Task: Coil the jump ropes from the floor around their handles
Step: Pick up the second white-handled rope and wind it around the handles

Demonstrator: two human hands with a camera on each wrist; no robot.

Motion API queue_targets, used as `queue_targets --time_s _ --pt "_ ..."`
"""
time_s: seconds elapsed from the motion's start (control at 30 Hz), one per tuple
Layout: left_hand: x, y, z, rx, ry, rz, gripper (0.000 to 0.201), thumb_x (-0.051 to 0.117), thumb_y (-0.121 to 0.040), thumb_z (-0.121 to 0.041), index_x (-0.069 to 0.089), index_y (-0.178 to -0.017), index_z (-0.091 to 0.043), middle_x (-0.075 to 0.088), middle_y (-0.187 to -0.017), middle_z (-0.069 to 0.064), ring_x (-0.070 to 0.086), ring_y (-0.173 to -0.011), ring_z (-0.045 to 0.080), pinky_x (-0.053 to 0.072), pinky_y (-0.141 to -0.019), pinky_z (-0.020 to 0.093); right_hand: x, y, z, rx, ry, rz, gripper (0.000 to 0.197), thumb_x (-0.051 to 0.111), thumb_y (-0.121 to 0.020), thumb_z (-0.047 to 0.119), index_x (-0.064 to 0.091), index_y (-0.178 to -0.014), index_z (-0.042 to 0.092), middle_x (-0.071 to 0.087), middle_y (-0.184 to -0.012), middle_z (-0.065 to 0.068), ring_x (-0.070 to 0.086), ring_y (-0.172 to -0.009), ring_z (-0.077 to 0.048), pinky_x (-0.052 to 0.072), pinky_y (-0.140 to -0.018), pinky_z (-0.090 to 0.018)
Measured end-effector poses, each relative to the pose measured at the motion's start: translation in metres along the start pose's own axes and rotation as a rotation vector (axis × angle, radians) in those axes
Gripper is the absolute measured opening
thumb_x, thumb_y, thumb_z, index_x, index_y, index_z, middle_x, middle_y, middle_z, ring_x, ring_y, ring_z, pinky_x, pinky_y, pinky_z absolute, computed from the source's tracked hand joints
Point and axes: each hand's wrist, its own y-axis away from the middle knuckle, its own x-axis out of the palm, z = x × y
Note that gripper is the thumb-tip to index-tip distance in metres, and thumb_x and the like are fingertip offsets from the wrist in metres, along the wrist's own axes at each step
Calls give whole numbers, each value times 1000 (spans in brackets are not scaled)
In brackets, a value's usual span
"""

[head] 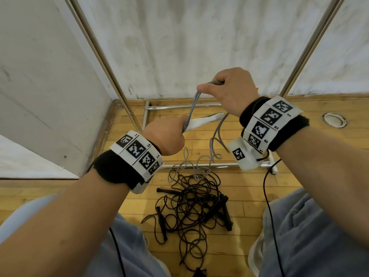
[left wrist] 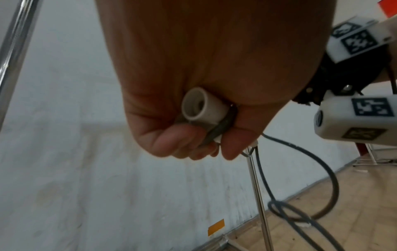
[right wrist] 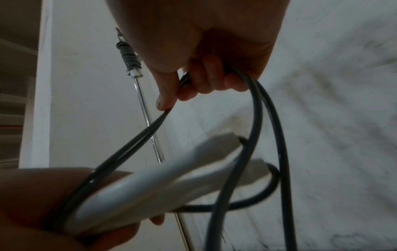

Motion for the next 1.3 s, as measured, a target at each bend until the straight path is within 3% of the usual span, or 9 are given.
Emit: queue_targets --time_s 0.17,0.37,0.43,0.6,0.7,0.9,1.07,1.2,1.3 --pt "-16 6 8 73 38 -124 20 47 -87 -11 48 -103 -24 51 -84 -2 48 -67 14 29 -51 27 -8 -5 -9 93 -65 47 50 70 -75 51 53 -57 7 28 -49 3 29 -37 -6 27 -44 -17" --pt "-25 16 11 200 263 -223 32 53 -85 -10 59 -116 -18 59 -76 -4 50 -65 6 33 -52 27 -14 -8 -15 110 -198 223 51 63 -85 46 51 -60 3 32 -49 1 26 -39 -7 23 -39 -14" --pt "-25 18 11 208 342 -263 29 57 -87 -15 60 -116 -18 58 -75 -9 50 -63 3 33 -53 22 -13 -6 -15 118 -255 254 50 59 -90 38 42 -54 9 33 -44 8 27 -39 -4 25 -41 -14" --pt "-30 26 10 251 568 -329 17 58 -92 -21 61 -103 -8 49 -67 -9 41 -55 6 33 -54 22 -4 -5 -21 163 -518 357 54 46 -94 2 60 -47 26 43 -45 12 29 -44 -7 25 -46 -21" --pt "-35 29 6 243 699 -343 24 56 -85 -32 58 -88 -8 43 -62 -9 36 -51 5 32 -53 22 7 -6 -22 199 -521 374 31 53 -93 18 56 -62 18 43 -60 -1 27 -48 -9 23 -42 -19" --pt "-33 24 1 104 932 -415 33 55 -86 -30 56 -82 3 44 -66 7 38 -58 20 33 -57 37 27 -1 -25 218 -455 384 43 54 -89 52 58 -62 19 38 -43 12 30 -38 -7 28 -39 -17" --pt "-28 15 4 -38 925 -468 31 53 -94 -22 51 -63 -24 44 -59 -2 39 -50 13 36 -55 30 39 8 -18 182 -359 401 32 48 -95 42 59 -74 21 40 -41 13 32 -41 -9 30 -43 -24" --pt "-31 10 9 -103 966 -539 11 52 -95 -28 53 -87 -20 55 -74 2 45 -56 14 42 -58 35 46 19 -5 99 -258 420 38 42 -98 39 59 -69 22 41 -46 12 33 -37 -2 31 -47 -22" --pt "-32 4 14 -130 931 -585 19 50 -95 -30 51 -102 -13 59 -84 8 47 -60 16 43 -58 36 50 29 6 2 -163 446 42 36 -99 41 54 -65 23 43 -53 7 37 -40 -2 31 -50 -24"
